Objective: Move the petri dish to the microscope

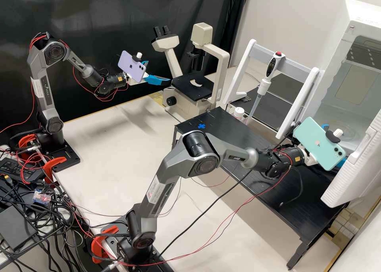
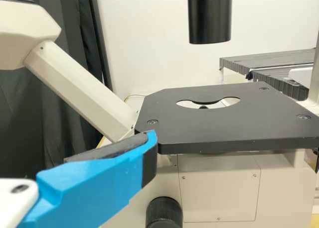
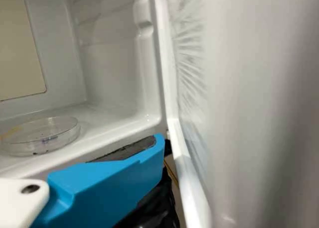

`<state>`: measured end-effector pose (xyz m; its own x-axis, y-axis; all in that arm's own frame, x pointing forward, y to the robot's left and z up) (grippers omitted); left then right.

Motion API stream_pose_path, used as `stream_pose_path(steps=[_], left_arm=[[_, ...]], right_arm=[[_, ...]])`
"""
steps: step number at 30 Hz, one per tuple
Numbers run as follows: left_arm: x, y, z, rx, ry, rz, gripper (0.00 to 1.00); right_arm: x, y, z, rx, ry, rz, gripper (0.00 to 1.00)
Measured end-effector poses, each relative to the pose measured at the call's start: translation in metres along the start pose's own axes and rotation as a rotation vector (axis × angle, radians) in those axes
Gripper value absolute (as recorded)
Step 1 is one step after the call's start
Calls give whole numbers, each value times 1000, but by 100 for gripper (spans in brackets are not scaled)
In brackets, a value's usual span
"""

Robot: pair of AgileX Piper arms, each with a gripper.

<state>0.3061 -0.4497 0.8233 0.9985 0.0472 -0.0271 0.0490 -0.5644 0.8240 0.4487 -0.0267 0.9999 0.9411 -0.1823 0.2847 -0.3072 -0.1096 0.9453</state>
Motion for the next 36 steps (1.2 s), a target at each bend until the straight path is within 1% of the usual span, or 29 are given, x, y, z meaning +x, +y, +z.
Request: stream_pose_path(steps=[1,3,5,7,9,12,14,19,21,22,29,30,33,36], left_arm=[[0,0,0,0,0,0,100],[0,0,0,0,0,0,100],[0,0,0,0,0,0,100],[0,0,0,0,0,0,100],[0,0,0,0,0,0,100],[0,0,0,0,0,0,100],[0,0,0,0,0,0,100],[0,0,0,0,0,0,100],[0,0,0,0,0,0,100],[0,0,0,0,0,0,100],[0,0,0,0,0,0,100],[0,0,0,0,0,0,100],[0,0,0,0,0,0,100],[0,0,0,0,0,0,100]], right_arm=[[3,-3,2,0,-4,-10,100],[14,-4,-7,-4,25,-28,100],[20,-8,-11,9,34,-48,100],[27,-11,-17,9,52,-63,100],[34,-11,-22,4,67,-70,100],[48,-17,-31,-17,87,-87,100],[55,-19,-33,-20,90,-89,100],[72,-28,-30,-53,65,-103,100],[79,-31,-26,-68,48,-106,100],[82,-34,-22,-82,37,-112,100],[93,-46,-9,-130,23,-139,100],[95,-48,-8,-145,25,-144,100],[97,-52,-5,-172,29,-150,100],[99,-56,-1,-173,30,-155,100]])
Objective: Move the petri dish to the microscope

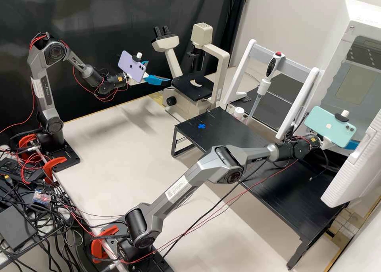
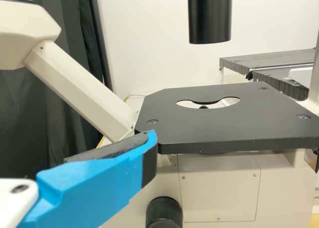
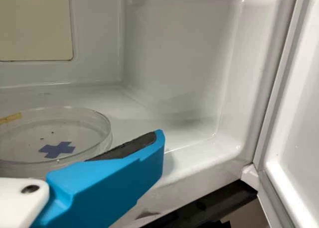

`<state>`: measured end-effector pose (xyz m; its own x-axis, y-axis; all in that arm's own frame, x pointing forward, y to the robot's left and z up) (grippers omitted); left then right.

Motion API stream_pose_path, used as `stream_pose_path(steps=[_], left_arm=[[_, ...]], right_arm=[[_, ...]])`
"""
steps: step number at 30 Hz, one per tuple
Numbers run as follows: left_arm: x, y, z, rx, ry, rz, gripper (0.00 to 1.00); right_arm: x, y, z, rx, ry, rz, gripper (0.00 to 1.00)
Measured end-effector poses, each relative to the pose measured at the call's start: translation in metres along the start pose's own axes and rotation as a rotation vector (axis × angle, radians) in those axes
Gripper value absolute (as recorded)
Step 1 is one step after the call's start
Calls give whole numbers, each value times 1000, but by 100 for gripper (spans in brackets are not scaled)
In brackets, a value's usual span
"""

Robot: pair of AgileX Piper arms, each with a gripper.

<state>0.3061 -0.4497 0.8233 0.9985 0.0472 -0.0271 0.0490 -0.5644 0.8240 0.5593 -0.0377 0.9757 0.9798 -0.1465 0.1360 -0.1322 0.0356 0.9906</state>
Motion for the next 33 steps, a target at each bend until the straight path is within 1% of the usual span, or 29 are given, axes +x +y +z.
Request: stream_pose_path(steps=[5,6,21,23,33], left_arm=[[0,0,0,0,0,0,100],[0,0,0,0,0,0,100],[0,0,0,0,0,0,100],[0,0,0,0,0,0,100],[0,0,0,0,0,0,100]], right_arm=[[4,-4,2,3,9,0,100],[4,-4,2,3,9,0,0],[8,-10,3,3,21,-2,0],[8,-10,2,10,25,-2,0],[8,-11,2,10,26,-3,0]])
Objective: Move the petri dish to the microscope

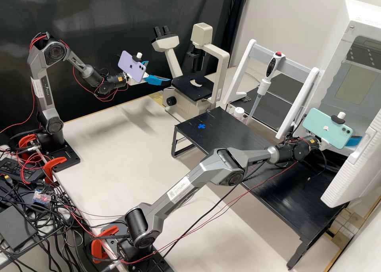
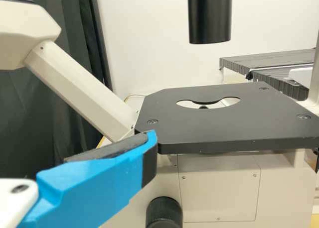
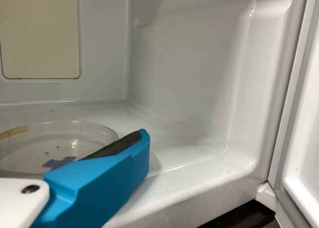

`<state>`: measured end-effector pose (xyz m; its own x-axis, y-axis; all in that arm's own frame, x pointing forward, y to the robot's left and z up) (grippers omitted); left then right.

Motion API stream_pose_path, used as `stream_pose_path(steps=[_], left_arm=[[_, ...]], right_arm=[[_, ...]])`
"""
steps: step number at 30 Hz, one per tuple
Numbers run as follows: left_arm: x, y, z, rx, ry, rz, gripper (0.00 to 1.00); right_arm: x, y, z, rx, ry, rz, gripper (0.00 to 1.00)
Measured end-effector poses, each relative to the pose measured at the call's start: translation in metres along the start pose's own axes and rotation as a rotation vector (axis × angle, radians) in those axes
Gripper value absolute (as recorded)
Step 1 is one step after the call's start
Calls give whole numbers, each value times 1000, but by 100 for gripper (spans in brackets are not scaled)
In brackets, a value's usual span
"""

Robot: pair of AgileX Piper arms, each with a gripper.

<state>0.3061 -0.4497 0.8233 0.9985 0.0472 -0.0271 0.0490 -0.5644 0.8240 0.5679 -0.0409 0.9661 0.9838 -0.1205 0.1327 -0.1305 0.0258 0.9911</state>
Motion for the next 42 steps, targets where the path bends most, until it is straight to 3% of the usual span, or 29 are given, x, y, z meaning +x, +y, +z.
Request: stream_pose_path(steps=[11,20,26,42], left_arm=[[0,0,0,0,0,0,100],[0,0,0,0,0,0,100],[0,0,0,0,0,0,100],[0,0,0,0,0,0,100]], right_arm=[[0,-3,2,1,0,-8,0],[-6,-11,6,20,42,-29,0],[-22,-6,9,52,59,-40,0],[-75,15,27,86,50,-51,0]])
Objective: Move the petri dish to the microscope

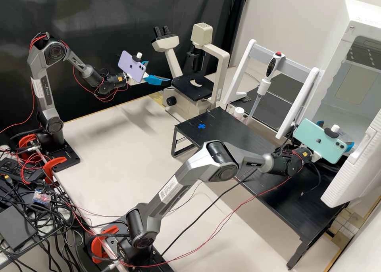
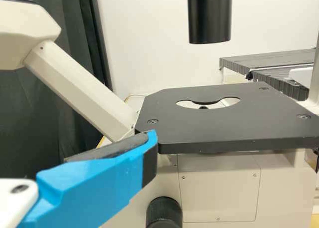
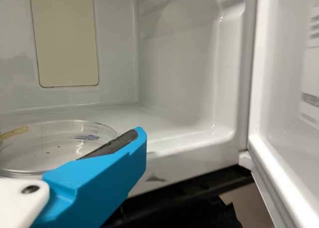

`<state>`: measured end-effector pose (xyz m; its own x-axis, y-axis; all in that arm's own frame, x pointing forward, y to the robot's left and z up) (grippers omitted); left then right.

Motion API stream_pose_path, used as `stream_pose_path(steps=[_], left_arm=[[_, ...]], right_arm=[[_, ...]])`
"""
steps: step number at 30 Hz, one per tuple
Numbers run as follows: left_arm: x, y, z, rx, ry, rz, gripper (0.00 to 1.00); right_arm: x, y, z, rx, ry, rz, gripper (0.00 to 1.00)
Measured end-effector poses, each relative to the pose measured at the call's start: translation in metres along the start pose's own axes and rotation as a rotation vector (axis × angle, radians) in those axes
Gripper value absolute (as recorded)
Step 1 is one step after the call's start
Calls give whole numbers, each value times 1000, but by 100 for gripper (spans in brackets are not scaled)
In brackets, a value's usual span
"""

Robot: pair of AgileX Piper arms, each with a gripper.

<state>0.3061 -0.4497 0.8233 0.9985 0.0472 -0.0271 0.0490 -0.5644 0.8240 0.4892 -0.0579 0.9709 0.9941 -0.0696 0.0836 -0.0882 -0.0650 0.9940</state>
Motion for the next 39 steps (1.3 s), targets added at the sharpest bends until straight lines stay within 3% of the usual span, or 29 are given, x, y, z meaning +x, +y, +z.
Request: stream_pose_path(steps=[11,16,26,32,35,39], left_arm=[[0,0,0,0,0,0,100],[0,0,0,0,0,0,100],[0,0,0,0,0,0,100],[0,0,0,0,0,0,100],[0,0,0,0,0,0,100],[0,0,0,0,0,0,100]], right_arm=[[-62,10,-6,35,42,10,0],[-99,4,-7,68,37,2,0],[-163,-14,-54,111,213,32,0],[-187,-44,-93,67,323,-25,0],[-192,-61,-108,65,358,-55,0],[-200,-89,-133,22,428,-122,0]])
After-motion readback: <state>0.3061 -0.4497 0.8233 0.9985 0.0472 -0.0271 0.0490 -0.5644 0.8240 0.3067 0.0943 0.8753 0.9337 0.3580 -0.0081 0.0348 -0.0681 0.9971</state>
